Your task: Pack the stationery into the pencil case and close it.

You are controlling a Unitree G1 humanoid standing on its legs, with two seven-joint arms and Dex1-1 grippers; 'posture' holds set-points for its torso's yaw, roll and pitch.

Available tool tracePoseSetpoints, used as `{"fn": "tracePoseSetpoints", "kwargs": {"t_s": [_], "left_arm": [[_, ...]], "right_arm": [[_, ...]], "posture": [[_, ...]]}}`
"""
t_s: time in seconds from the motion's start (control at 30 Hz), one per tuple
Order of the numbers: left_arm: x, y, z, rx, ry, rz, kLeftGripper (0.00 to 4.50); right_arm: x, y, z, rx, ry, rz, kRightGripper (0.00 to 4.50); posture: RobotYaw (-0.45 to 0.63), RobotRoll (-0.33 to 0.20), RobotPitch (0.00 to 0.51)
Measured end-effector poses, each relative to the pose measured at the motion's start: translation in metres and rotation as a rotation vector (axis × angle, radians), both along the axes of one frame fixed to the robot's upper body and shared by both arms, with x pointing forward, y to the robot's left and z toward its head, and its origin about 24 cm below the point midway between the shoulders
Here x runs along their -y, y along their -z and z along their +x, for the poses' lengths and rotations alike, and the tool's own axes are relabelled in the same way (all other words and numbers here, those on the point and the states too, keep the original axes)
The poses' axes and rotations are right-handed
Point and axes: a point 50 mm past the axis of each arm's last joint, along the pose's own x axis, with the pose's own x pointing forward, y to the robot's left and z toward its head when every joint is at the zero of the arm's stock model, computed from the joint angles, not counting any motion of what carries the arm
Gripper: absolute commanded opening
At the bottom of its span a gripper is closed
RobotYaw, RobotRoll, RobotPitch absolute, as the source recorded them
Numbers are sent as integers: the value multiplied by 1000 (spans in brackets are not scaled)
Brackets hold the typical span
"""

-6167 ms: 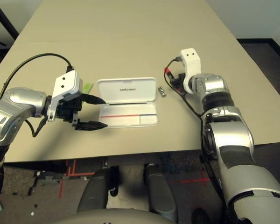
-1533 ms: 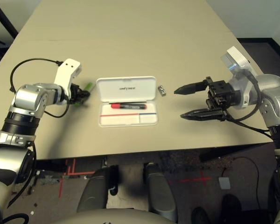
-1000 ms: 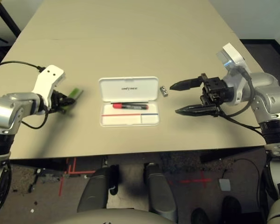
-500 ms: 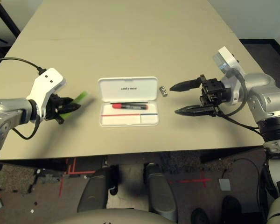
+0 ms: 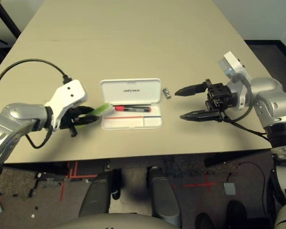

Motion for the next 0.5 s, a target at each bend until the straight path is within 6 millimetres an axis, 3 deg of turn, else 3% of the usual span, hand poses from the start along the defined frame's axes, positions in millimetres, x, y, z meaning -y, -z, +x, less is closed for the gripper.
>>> {"fn": "tracePoseSetpoints", "kwargs": {"t_s": [0.5], "left_arm": [[48, 11, 11, 35, 248, -36, 1080]], "right_arm": [[-1, -3, -4, 16, 9, 16, 4500]], "posture": [[-43, 0, 162]]}}
